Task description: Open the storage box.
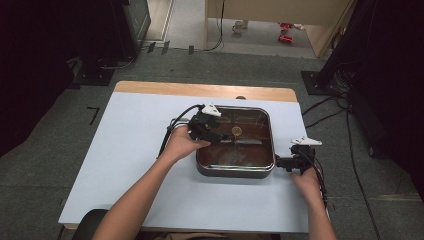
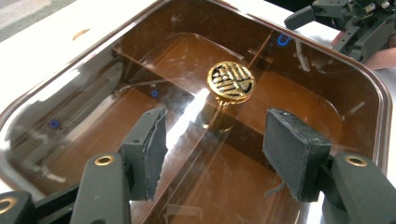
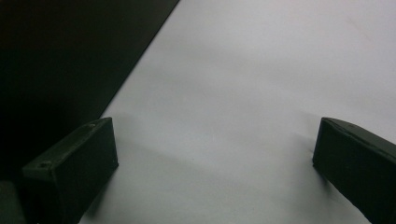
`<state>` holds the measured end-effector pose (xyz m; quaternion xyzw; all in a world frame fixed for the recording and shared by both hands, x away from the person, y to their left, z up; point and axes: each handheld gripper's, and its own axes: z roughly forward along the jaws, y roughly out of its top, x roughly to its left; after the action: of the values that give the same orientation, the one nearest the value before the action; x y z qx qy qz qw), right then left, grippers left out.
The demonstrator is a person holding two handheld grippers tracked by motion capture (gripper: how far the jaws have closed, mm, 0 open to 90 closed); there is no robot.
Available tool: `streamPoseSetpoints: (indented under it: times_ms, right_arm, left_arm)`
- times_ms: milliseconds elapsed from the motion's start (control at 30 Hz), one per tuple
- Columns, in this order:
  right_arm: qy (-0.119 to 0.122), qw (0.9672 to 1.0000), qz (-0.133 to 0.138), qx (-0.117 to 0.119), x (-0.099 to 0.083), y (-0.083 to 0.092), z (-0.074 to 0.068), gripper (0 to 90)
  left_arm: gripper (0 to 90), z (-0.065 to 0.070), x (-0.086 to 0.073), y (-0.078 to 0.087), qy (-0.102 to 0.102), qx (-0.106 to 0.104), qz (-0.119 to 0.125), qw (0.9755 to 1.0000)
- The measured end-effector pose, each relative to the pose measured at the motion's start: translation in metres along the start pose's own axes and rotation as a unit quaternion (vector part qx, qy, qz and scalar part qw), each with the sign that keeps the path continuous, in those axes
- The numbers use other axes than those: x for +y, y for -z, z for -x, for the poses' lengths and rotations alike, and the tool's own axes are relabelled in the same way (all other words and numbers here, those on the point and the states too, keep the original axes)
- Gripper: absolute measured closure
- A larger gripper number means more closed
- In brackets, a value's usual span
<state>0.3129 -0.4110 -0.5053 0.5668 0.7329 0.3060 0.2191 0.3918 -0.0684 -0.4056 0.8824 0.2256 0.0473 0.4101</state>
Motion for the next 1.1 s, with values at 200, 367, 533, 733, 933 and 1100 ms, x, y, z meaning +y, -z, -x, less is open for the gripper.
streamPoseSetpoints:
  times_ms: [200,367,533,733,933,1100]
  right_arm:
    - [0.000,1.0000,0.000,0.000,0.000,0.000,0.000,0.0]
    - [0.000,1.0000,0.000,0.000,0.000,0.000,0.000,0.0]
    - [-0.001,1.0000,0.000,0.000,0.000,0.000,0.000,0.0]
    - [-0.001,1.0000,0.000,0.000,0.000,0.000,0.000,0.0]
    - [0.000,1.0000,0.000,0.000,0.000,0.000,0.000,0.0]
    - [0.000,1.0000,0.000,0.000,0.000,0.000,0.000,0.0]
  left_arm:
    - [39.7,0.002,0.005,-0.013,-0.006,-0.006,0.004,1.0000]
    - [39.2,0.005,0.009,-0.027,-0.015,-0.008,-0.010,0.9998]
    - [39.7,0.003,0.010,-0.041,-0.015,-0.011,-0.019,0.9996]
    - [45.8,0.007,0.011,-0.047,-0.031,-0.003,-0.013,0.9994]
    - [54.9,0.011,0.010,-0.050,-0.051,0.003,0.000,0.9987]
    - [58.7,0.010,0.010,-0.050,-0.050,-0.002,0.003,0.9987]
